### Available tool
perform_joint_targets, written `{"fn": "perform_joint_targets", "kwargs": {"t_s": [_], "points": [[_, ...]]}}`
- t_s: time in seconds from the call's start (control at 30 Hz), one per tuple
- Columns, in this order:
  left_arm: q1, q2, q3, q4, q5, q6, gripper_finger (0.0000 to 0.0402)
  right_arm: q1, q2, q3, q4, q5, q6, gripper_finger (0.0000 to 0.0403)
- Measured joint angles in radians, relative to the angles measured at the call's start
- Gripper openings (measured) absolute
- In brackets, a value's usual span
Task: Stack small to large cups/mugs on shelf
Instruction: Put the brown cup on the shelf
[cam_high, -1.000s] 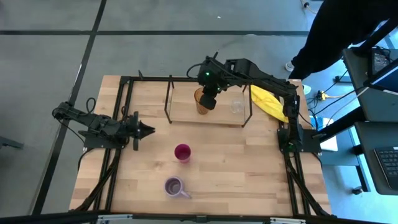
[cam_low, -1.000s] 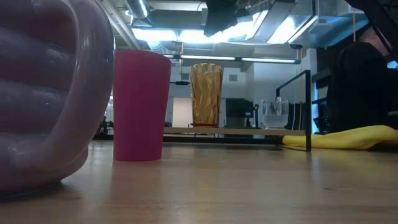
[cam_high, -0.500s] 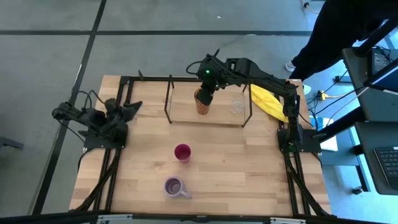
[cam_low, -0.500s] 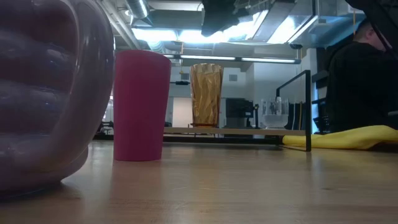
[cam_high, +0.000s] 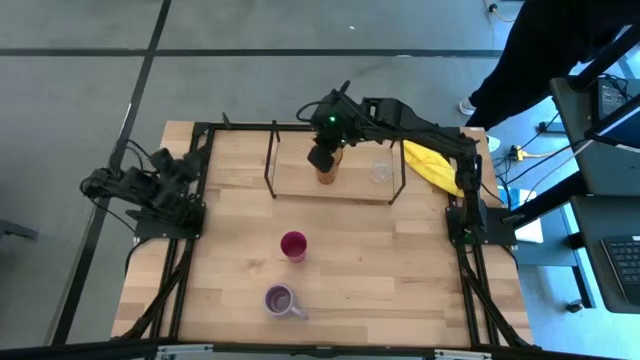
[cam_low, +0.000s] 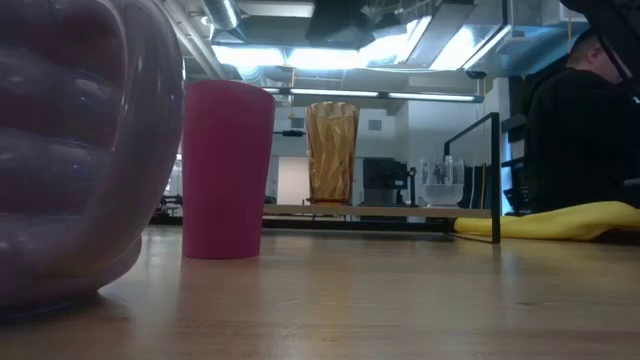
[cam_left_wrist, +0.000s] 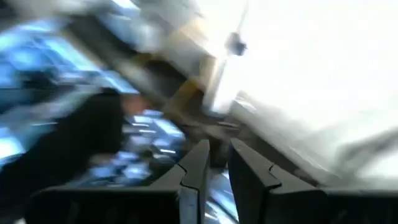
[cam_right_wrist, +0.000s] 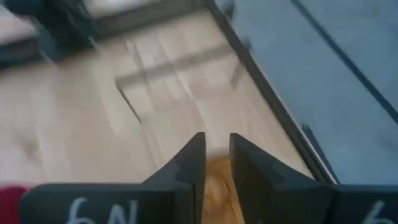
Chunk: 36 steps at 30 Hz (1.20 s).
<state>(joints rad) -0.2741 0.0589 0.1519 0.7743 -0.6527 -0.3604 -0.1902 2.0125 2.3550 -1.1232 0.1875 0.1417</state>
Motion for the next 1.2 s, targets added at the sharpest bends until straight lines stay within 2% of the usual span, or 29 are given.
{"fn": "perform_joint_targets", "kwargs": {"t_s": [0.07, 0.13, 0.2, 0.3, 0.37, 0.47, 0.57, 0.63, 0.73, 0.9, 1.03, 1.2], "points": [[0.016, 0.029, 0.082, -0.112, 0.077, -0.019, 0.0053, 0.021, -0.012, -0.001, 0.123, -0.011, -0.06, 0.0074], [0.029, 0.073, 0.203, -0.346, 0.09, -0.011, 0.0053, 0.041, -0.028, -0.001, 0.294, -0.032, -0.12, 0.0074], [0.043, 0.152, 0.351, -0.582, 0.096, 0.019, 0.0053, 0.048, -0.049, -0.001, 0.442, -0.073, -0.148, 0.0074], [0.065, 0.303, 0.548, -0.814, 0.134, 0.135, 0.0054, 0.043, -0.087, -0.005, 0.604, -0.136, -0.141, 0.0074], [0.085, 0.393, 0.67, -0.895, 0.217, 0.228, 0.0055, 0.042, -0.118, -0.002, 0.656, -0.158, -0.145, 0.0074], [0.128, 0.516, 0.82, -1.028, 0.256, 0.318, 0.0052, 0.05, -0.188, -0.001, 0.688, -0.164, -0.168, 0.0074], [0.201, 0.629, 0.917, -1.166, 0.304, 0.35, 0.0046, 0.072, -0.266, 0.002, 0.658, -0.145, -0.195, 0.0074], [0.274, 0.706, 0.939, -1.177, 0.386, 0.366, 0.004, 0.088, -0.306, 0.002, 0.616, -0.126, -0.194, 0.0074], [0.399, 0.817, 0.933, -1.14, 0.574, 0.37, 0.0028, 0.118, -0.346, 0.002, 0.492, -0.118, -0.108, 0.0074], [0.604, 0.996, 0.921, -0.887, 0.932, 0.35, 0.0003, 0.177, -0.352, 0.0, 0.275, -0.078, -0.074, 0.0074], [0.758, 1.092, 0.923, -0.689, 1.213, 0.252, 0.001, 0.202, -0.378, -0.001, 0.179, 0.054, -0.071, 0.0074], [0.887, 1.2, 0.923, -0.664, 1.395, 0.257, 0.0027, 0.205, -0.432, 0.0, 0.06, 0.315, 0.012, 0.0074]]}}
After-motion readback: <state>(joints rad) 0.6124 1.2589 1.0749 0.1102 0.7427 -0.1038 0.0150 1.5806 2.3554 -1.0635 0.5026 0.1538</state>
